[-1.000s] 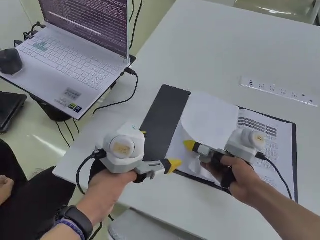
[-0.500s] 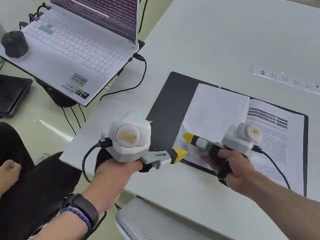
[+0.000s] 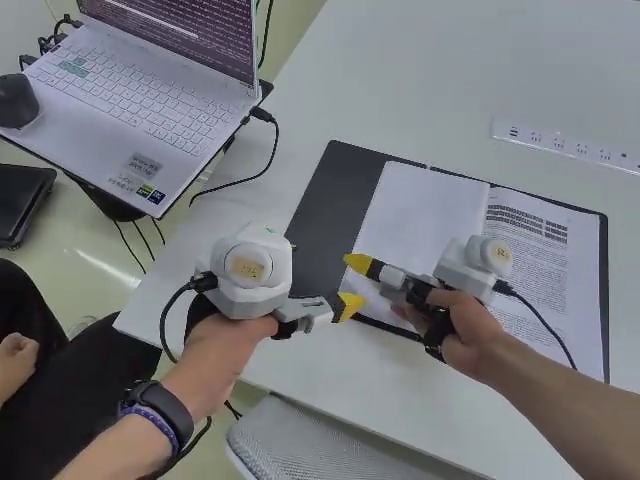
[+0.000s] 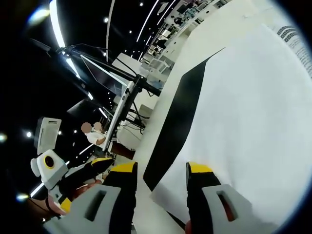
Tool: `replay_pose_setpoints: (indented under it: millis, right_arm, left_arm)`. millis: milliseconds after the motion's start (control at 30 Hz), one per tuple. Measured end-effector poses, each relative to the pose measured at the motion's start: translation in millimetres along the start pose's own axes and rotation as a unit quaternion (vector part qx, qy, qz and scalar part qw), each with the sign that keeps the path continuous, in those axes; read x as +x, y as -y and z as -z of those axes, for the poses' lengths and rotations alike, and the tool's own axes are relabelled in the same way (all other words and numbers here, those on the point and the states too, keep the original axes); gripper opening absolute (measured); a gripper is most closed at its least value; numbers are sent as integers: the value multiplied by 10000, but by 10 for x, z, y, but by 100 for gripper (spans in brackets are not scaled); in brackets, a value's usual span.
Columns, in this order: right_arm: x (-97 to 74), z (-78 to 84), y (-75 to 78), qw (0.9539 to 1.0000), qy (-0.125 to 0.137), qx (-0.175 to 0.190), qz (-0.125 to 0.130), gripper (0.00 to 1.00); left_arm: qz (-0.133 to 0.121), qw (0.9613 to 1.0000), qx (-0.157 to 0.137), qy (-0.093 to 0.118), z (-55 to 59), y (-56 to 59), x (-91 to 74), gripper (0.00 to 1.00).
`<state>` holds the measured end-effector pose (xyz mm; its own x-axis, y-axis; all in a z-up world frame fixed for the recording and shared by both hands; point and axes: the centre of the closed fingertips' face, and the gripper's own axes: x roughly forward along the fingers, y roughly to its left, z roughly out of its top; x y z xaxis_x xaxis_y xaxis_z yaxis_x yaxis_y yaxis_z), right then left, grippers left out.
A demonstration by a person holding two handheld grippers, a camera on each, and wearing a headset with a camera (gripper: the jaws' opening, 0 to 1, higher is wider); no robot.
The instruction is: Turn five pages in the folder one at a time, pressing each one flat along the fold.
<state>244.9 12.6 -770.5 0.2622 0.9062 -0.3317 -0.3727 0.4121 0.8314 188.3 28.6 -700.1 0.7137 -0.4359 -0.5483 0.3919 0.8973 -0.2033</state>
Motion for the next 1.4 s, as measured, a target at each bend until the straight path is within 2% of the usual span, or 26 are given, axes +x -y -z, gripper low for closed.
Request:
replay_pose_setpoints:
  millis: [100, 300, 433, 533, 667, 767, 900, 1033, 1233, 1400]
  right_arm:
    - [-38, -5, -24, 9999, -3, 42, -106, 42]
    - [-182, -50, -48, 9997, 30, 37, -219, 42]
    - [-315, -143, -17, 9996, 28, -206, -183, 43]
    - [-435, -225, -14, 9991, 13, -373, -177, 43]
    - [-611, -408, -17, 9979, 142, -612, -163, 43]
    - [-775, -594, 34, 9969, 339, -699, -93, 41]
    - [-953, -748, 105, 9958, 501, -762, -17, 40]
    - [-1072, -772, 132, 9953, 592, -765, 67, 38]
    - [-1149, -683, 160, 9953, 536, -795, 161, 38]
    - [-1148, -639, 185, 9951, 427, -868, 180, 36]
  left_arm:
    - [96, 9998, -147, -62, -4, 2, 92, 71]
    - [175, 9998, 62, -118, -94, 14, 254, 63]
    - [247, 9994, 205, -150, -127, 41, 417, 56]
    - [293, 9989, 274, -240, -99, 59, 532, 49]
    - [329, 9985, 317, -309, -66, 79, 669, 41]
    - [317, 9982, 320, -385, -4, 65, 758, 35]
    - [304, 9978, 310, -502, 109, 57, 833, 26]
    - [285, 9962, 414, -709, 250, 37, 878, 16]
    - [96, 9933, 518, -1028, 481, -55, 911, 0]
    - [52, 9936, 567, -978, 483, -61, 899, 0]
